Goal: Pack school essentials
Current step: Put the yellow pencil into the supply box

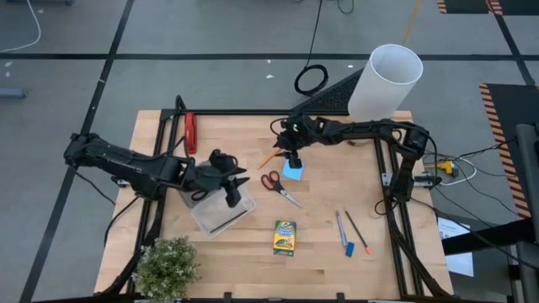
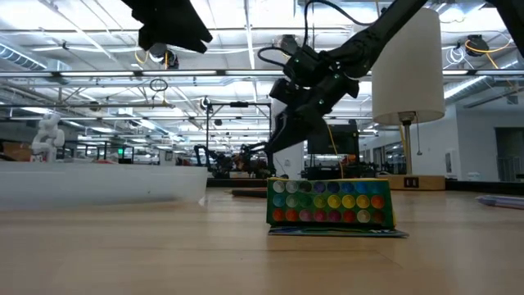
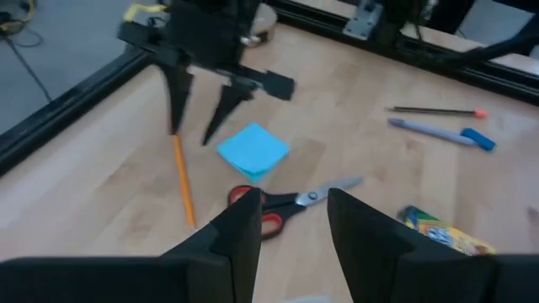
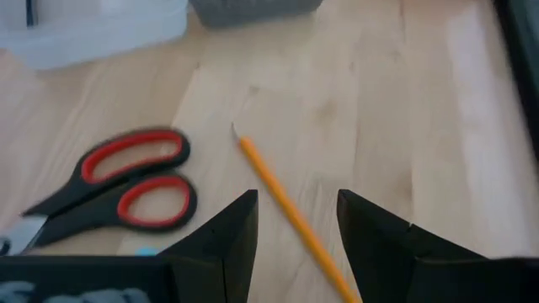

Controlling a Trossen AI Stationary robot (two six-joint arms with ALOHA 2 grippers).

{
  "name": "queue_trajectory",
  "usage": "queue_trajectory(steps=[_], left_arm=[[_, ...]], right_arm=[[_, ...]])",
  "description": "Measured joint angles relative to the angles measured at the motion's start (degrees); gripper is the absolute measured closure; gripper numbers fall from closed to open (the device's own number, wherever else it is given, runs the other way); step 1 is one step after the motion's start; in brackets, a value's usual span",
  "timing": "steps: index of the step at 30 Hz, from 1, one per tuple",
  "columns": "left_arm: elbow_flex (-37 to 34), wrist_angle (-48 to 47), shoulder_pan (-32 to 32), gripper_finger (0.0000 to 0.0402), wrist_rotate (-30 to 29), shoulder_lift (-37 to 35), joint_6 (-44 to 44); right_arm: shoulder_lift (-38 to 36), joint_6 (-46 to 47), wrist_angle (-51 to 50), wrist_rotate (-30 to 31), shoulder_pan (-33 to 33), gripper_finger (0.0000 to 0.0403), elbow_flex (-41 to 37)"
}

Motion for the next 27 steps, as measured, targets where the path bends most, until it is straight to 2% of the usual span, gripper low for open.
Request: queue_trajectory(steps=[4, 12, 27], left_arm=[[0.00, -0.53, 1.06, 0.0261, 1.38, 0.00, 2.15], [0.00, 0.28, 1.27, 0.0261, 1.87, 0.00, 4.44], [0.00, -0.52, 0.83, 0.0261, 2.05, 0.04, 4.26]], right_arm=[[0.51, 0.80, -2.90, -0.02, 0.22, 0.0243, 0.00], [7.71, 1.89, -0.49, -1.48, 0.17, 0.0221, -0.11], [9.13, -1.49, 1.95, -1.57, -1.21, 0.0243, 0.00]])
